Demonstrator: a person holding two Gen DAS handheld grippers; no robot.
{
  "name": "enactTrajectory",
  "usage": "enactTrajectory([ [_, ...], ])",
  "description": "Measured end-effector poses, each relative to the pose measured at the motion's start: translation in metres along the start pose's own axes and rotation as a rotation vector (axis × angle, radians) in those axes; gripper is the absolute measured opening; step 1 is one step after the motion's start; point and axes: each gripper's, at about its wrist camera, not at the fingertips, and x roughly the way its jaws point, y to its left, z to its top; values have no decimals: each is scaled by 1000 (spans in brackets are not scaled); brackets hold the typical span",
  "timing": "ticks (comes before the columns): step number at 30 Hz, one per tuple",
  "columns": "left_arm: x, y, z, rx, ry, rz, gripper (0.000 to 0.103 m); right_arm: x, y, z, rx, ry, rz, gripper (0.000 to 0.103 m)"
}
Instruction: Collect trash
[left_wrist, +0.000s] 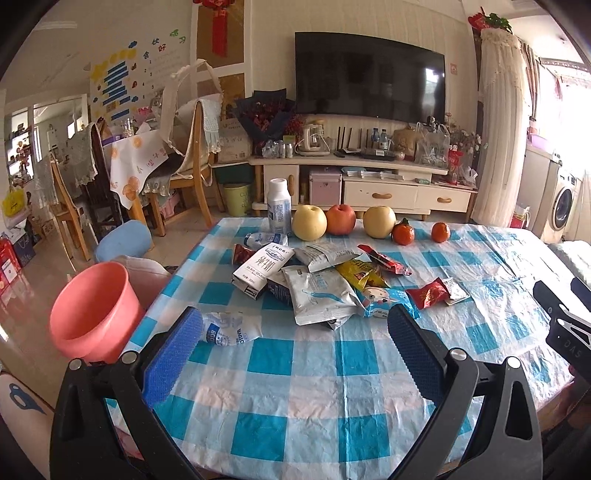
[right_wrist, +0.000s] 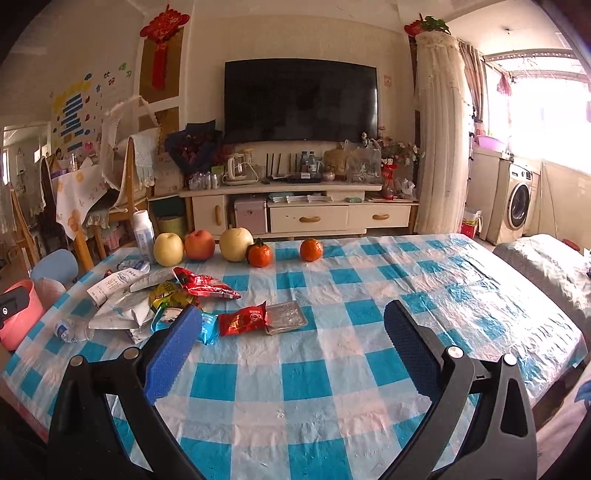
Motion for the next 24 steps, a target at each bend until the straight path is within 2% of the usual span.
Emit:
enactTrajectory([
  [10, -23, 15, 1, -35, -35, 12, 99, -28, -7, -5, 17, -63, -14, 100],
  [24, -29, 25, 1, -59, -47, 18, 99, -32, -7, -6, -1, -79, -35, 100],
])
